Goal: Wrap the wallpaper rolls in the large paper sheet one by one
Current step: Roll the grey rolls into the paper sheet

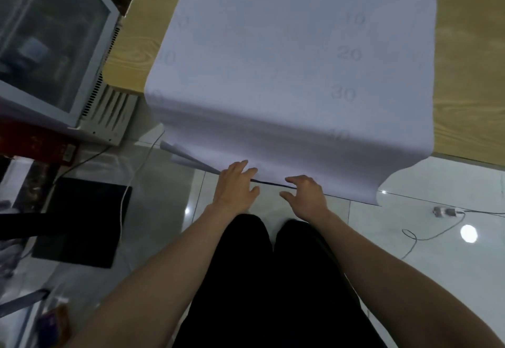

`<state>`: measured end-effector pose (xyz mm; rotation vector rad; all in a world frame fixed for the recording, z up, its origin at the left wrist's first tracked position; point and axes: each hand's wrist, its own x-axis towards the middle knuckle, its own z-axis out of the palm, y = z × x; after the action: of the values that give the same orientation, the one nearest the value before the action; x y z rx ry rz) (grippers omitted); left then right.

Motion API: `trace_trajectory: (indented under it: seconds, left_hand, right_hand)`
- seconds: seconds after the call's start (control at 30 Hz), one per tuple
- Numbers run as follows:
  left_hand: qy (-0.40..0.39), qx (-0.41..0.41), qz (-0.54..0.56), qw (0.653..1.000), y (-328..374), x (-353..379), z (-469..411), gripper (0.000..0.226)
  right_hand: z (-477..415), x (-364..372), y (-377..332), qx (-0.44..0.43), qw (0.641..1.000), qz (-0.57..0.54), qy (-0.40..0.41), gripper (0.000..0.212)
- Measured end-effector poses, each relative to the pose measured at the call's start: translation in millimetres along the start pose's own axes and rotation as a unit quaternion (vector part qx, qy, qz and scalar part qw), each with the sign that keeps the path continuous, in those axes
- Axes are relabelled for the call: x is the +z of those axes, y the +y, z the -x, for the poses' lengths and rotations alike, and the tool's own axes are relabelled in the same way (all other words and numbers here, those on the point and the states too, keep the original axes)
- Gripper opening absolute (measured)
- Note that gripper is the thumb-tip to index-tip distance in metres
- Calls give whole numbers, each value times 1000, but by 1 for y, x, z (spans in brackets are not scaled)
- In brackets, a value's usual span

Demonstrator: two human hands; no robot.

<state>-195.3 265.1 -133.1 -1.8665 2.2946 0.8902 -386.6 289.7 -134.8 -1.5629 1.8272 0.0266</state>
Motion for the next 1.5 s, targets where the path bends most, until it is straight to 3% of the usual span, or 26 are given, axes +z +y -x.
trace_trajectory:
  seconds: [0.17,0.37,0.77,0.97,1.27,1.5]
  left_hand:
    - [8,9,-7,1000,-8,13,-15,51]
    - [-1,9,-6,1000,-15,26,-23,52]
    - [19,22,-35,999,-5,12,-4,45]
    - [56,46,-57,996,6,-20,17,46]
    - [87,148,-42,984,6,-48,35,44]
    - [114,179,-14,977,8,-60,32,31]
  right_hand:
    - [-21,11,10,0,998,58,0,42]
    - [-35,23,22,-8,999,40,27,17]
    - [-11,-4,10,-34,998,51,32,24]
    - [9,-30,-6,3,1000,-13,-19,16]
    - [30,-61,-21,56,990,-110,-65,16]
    - [40,-83,-28,35,982,-159,-100,16]
